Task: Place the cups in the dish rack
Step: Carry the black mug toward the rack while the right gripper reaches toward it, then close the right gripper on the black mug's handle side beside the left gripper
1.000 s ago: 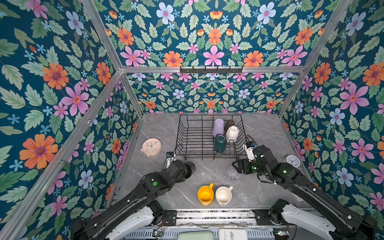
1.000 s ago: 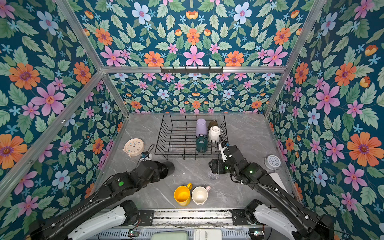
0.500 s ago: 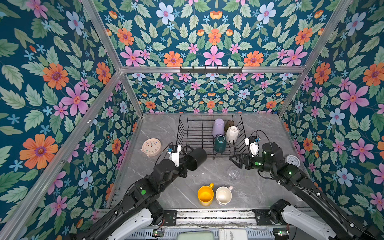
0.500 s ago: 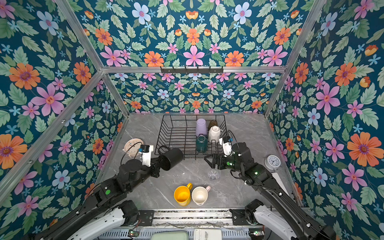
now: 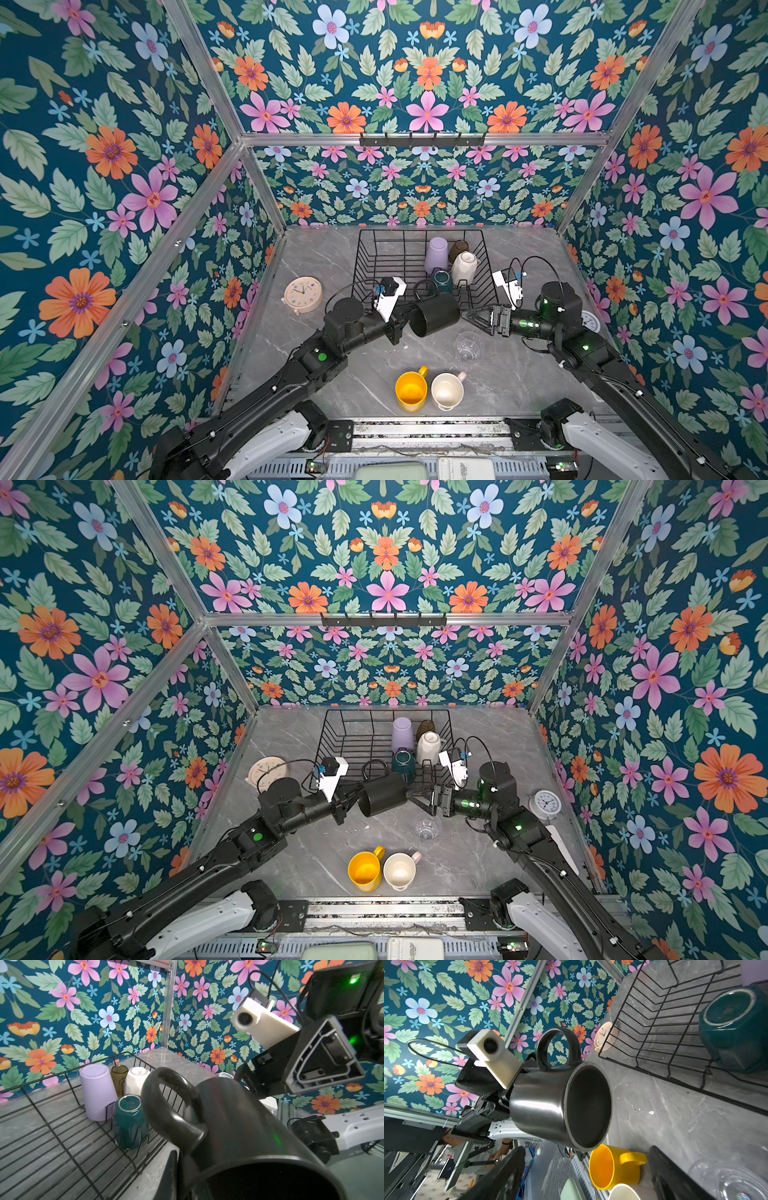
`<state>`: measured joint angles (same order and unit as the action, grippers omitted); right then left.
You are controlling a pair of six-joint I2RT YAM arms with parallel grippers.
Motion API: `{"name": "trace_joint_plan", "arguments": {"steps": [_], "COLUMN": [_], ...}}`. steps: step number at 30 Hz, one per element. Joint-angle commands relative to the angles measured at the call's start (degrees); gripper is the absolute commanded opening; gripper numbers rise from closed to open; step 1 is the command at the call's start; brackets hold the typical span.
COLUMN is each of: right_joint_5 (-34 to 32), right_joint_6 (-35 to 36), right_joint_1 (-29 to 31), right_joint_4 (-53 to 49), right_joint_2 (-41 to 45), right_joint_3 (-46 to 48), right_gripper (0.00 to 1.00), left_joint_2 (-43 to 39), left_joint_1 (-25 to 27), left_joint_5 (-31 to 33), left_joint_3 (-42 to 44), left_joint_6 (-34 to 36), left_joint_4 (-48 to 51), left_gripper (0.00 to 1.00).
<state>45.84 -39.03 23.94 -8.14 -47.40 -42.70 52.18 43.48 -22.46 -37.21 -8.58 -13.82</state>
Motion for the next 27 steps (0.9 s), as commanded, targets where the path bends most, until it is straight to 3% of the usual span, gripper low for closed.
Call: {"name": "trace_joint_plan", "arguments": {"steps": [1, 5, 14, 27], "right_joint_5": [4.3, 5.4, 7.5, 12.0], "right_joint_6": [-1.6, -1.8, -4.4, -7.5], "right_joint_1": [-0.2, -0.6, -1.2, -1.2], "right_joint_4": [5.0, 6.6, 12.0, 17.5], "right_joint_2": [-0.7, -1.4, -2.5, -6.3], "right_joint_3": [-0.1, -0.9, -1.3, -1.5], "right_gripper": [0.93, 0.96, 0.99, 0.99], "left_joint_2": [1.6, 3.2, 7.2, 11.9], "left_joint_1": [-3.8, -8.7, -9.6, -9.8], "left_joint_5": [-14.2, -22.2, -29.5, -33.6], "left_joint_3": [0.0, 1.3, 0.5, -0.8], "left_joint_6": [-2.9, -8.9, -10.7, -13.3], "left_joint_4": [-13.3, -20.9, -24.0, -28.5], "left_gripper": [0.0, 0.0, 0.0, 0.0]}}
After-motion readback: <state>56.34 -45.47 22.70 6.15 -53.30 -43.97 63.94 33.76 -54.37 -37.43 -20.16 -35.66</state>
